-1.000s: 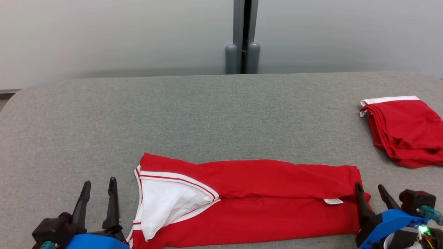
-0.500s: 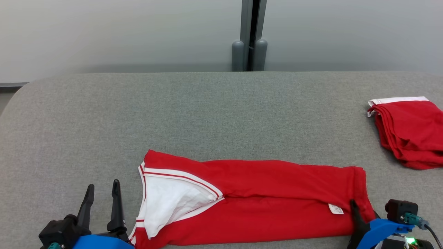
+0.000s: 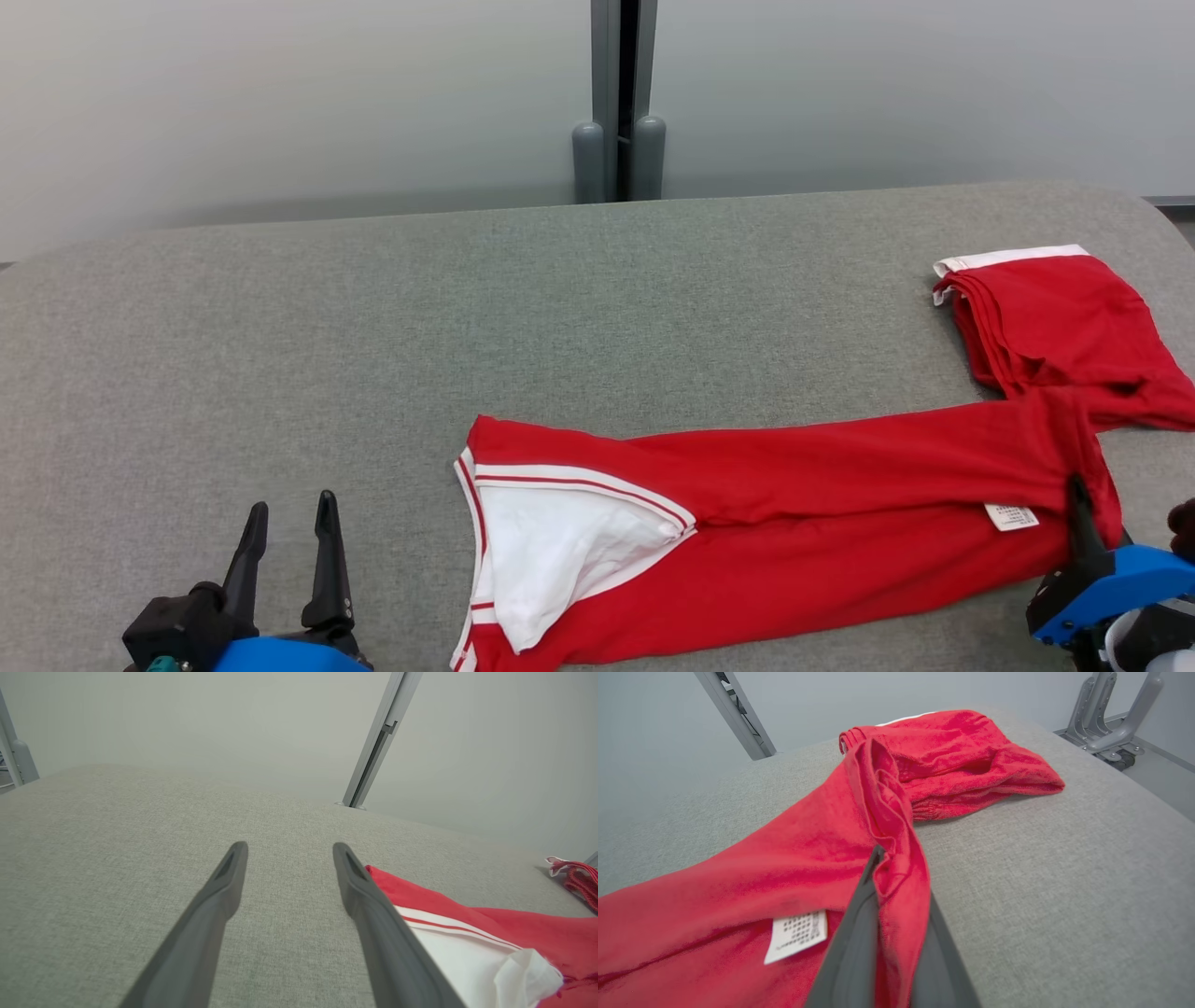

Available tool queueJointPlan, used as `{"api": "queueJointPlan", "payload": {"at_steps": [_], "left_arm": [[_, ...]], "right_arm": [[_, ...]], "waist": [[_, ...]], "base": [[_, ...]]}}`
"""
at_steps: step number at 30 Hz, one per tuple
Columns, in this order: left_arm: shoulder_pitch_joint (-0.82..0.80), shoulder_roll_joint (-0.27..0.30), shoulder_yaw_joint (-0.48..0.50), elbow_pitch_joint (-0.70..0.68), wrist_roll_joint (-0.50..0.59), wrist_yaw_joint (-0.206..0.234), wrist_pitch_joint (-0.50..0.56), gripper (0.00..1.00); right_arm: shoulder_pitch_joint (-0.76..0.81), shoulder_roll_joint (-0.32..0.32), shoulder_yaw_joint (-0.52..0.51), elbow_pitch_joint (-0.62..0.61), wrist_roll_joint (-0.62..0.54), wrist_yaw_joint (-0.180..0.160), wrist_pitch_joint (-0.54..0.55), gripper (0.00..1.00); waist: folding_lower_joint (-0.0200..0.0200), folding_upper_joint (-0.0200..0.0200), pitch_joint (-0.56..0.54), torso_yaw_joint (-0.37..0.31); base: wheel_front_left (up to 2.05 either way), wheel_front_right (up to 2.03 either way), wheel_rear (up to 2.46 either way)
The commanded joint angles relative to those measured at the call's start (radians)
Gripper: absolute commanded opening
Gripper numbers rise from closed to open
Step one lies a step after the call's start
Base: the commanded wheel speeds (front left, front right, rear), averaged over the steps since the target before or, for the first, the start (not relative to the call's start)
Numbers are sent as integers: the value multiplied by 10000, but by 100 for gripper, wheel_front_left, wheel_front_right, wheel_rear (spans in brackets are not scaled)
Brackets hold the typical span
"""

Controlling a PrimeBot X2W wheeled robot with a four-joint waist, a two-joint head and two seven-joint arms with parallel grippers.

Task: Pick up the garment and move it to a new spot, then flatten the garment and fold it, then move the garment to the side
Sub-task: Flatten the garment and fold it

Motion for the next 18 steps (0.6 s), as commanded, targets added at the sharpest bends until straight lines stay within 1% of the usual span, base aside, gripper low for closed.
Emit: {"api": "queueJointPlan", "payload": {"at_steps": [1,4,7,9,13,15,16,18], "left_arm": [[-136,-3,35,48,35,-70,-43,100],[-149,-62,-3,118,90,-87,-43,100],[-226,-84,-40,199,152,-138,-43,100],[-270,-90,-59,257,158,-160,-43,100],[-353,-81,10,292,171,-172,-43,100],[-394,-82,46,308,155,-211,-43,100],[-394,-82,46,308,155,-211,-43,100],[-390,-76,50,349,132,-224,-43,100]], "right_arm": [[198,2,-140,-354,159,-2,174,0],[358,53,-104,-1053,319,-1,556,0],[465,189,550,-1624,818,-1,994,0],[510,189,1212,-2004,1267,-1,1219,0],[577,196,3006,-2477,2523,-1,1317,0],[512,187,3852,-2569,3127,-1,1203,0],[512,187,3852,-2569,3127,-1,1203,0],[385,189,4789,-2521,3751,1,1109,0]], "waist": [[-1,0,-21,-49],[-1,0,-38,-97],[-1,0,-41,-75],[-1,0,-47,-17],[-1,0,-97,218],[-1,0,-134,340],[-1,0,-134,340],[-1,0,-175,461]], "base": [[0,0,0],[0,0,0],[0,0,0],[0,0,0],[0,0,0],[0,0,0],[0,0,0],[0,0,0]]}}
